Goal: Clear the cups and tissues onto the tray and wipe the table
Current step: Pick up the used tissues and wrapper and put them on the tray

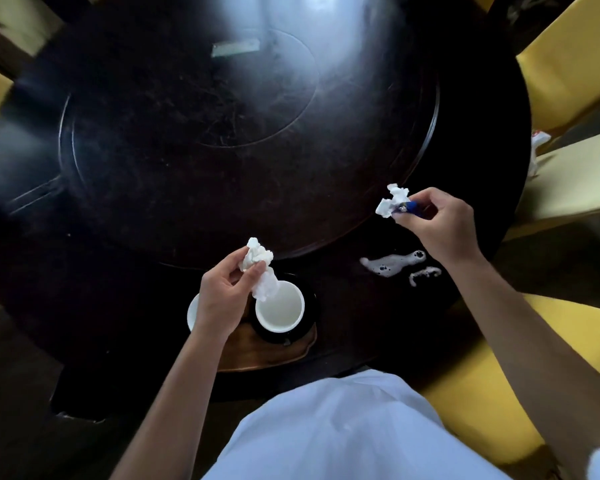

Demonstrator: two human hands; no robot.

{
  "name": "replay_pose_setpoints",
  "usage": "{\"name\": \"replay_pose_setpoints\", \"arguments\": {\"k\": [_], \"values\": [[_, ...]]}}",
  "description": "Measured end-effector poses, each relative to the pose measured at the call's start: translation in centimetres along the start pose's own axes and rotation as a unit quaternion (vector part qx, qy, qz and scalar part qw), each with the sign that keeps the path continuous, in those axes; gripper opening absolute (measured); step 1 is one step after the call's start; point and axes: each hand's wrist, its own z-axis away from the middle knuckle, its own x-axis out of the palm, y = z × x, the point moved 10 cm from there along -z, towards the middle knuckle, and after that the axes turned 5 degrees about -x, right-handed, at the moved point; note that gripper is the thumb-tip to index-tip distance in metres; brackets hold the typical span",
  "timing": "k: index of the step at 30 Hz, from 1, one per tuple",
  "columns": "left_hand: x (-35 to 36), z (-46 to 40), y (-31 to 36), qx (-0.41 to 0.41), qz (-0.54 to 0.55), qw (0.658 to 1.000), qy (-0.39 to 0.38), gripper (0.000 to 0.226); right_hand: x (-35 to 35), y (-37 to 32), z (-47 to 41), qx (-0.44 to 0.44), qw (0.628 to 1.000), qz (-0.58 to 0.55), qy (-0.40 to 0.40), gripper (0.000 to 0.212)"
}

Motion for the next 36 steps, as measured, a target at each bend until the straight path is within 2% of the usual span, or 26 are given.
{"name": "replay_pose_setpoints", "arguments": {"k": [5, 9, 13, 19, 25, 32, 36], "values": [[-5.2, 1.1, -0.3, 0.024, -0.006, 1.0, -0.008, 0.031, 0.7, -6.2, 3.8, -0.016, 0.998, -0.042, 0.039, 0.021], [-9.1, 2.5, -0.8, 0.055, -0.015, 0.998, -0.04, 0.049, 2.2, -10.7, 7.5, -0.012, 0.996, -0.068, 0.048, 0.019], [-12.5, 3.8, -2.3, 0.057, -0.011, 0.997, -0.053, 0.046, 4.2, -13.3, 11.2, -0.02, 0.996, -0.067, 0.053, 0.017], [-14.8, 5.7, -5.2, 0.054, -0.012, 0.996, -0.068, 0.035, 6.0, -13.6, 16.0, 0.008, 0.997, -0.06, 0.05, 0.018], [-15.4, 7.4, -9.3, 0.02, -0.019, 0.996, -0.079, 0.038, 8.1, -11.4, 20.0, 0.036, 0.998, -0.059, 0.002, 0.021], [-14.7, 9.7, -12.8, -0.011, -0.044, 0.999, -0.029, 0.035, 9.8, -10.2, 23.2, 0.034, 0.996, -0.065, -0.052, 0.021], [-14.0, 10.9, -14.1, -0.009, -0.095, 0.995, -0.025, 0.038, 11.1, -8.8, 24.6, 0.041, 0.994, -0.069, -0.074, 0.024]]}}
